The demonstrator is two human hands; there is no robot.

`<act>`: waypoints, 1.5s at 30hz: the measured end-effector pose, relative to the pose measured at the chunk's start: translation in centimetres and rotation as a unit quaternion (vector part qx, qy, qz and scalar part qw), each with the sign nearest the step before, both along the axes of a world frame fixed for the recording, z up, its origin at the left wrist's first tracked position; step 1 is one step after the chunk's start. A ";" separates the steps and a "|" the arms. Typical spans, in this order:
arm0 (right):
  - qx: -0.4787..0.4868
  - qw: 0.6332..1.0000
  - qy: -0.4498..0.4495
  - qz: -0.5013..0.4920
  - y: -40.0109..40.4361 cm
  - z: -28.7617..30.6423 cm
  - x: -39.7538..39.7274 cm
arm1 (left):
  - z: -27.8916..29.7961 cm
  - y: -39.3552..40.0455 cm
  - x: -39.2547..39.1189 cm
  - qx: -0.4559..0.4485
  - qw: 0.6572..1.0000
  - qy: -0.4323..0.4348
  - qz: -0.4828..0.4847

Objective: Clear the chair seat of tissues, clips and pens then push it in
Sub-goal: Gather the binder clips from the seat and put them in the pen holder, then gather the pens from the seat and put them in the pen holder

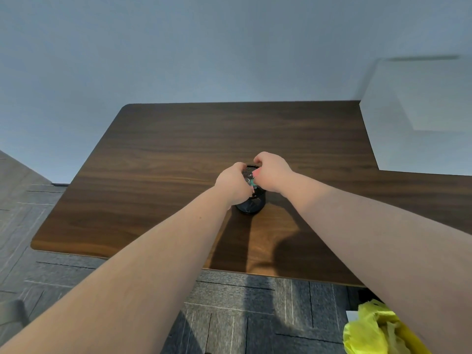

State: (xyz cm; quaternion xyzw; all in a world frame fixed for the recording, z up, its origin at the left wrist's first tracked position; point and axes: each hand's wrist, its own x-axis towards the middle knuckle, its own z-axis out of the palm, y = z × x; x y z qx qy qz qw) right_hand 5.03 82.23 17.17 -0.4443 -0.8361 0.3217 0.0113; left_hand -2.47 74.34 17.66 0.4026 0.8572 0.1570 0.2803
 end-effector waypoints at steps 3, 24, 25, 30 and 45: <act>0.012 0.999 -0.019 0.030 -0.1 0.1 0.1 | 0.1 -0.1 0.0 0.007 1.000 -0.013 0.001; 0.108 0.964 0.017 0.242 -20.3 1.8 -9.2 | 0.2 -27.8 -11.3 -0.007 0.977 0.048 0.207; 0.106 0.959 0.017 0.263 -22.5 1.3 -10.1 | -0.5 -30.9 -11.9 -0.021 0.972 0.057 0.226; 0.075 0.929 0.002 0.362 -34.0 -3.0 -13.7 | -4.5 -46.5 -12.6 -0.110 0.944 0.057 0.307; 0.088 0.789 -0.165 0.586 -57.2 -24.4 -13.0 | -24.1 -65.2 -0.7 -0.251 0.925 -0.045 0.281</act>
